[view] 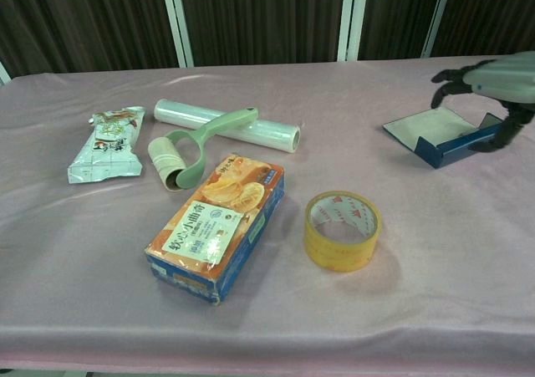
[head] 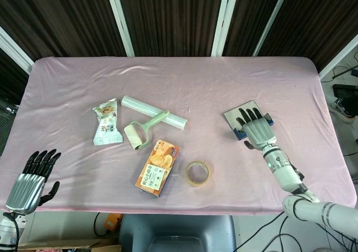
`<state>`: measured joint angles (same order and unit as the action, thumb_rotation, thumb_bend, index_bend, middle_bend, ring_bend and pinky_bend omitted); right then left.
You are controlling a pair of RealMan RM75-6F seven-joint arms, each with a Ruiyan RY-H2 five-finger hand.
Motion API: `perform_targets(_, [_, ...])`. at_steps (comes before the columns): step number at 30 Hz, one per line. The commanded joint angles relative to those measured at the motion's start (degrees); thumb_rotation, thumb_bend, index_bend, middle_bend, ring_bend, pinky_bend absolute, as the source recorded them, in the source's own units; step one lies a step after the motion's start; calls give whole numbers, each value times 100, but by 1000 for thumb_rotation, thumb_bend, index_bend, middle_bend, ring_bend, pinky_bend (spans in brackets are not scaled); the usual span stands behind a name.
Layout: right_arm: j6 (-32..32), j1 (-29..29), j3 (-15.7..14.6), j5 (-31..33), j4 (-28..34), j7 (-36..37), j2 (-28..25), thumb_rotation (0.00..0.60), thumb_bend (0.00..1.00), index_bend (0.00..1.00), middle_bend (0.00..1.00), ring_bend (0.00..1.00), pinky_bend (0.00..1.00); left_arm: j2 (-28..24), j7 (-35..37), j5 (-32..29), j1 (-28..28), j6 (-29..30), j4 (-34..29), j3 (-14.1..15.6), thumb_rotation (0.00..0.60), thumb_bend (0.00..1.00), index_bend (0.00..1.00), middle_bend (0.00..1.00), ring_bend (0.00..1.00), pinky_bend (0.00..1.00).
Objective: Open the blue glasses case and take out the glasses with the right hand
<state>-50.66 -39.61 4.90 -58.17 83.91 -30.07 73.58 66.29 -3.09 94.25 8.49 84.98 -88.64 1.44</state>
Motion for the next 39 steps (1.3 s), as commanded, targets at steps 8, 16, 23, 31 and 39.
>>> perform_targets(8, [573, -43, -79, 66, -486, 565, 147, 600, 422, 379, 0, 0, 0, 1, -16, 7, -9, 12, 4, 4, 600, 393, 0, 32, 0, 0])
perform_targets(16, [706, -177, -55, 238, -834, 486, 378, 600, 421, 386, 0, 0, 0, 7, -34, -31, -4, -25, 9, -5, 600, 403, 0, 32, 0, 0])
perform_targets(23, [761, -306, -105, 307, -904, 293, 582, 600, 421, 397, 0, 0, 0, 2, -33, -34, -12, -9, 1, -10, 600, 404, 0, 32, 0, 0])
perform_targets(31, [537, -265, -301, -46, -308, 124, 485, 600, 422, 401, 0, 0, 0, -8, -4, -24, -18, 5, 13, -7, 600, 404, 0, 32, 0, 0])
perform_targets(39, [315, -229, -591, -490, 339, -237, 402, 600, 421, 410, 0, 0, 0, -23, 30, -2, -56, 87, 12, -8, 600, 404, 0, 32, 0, 0])
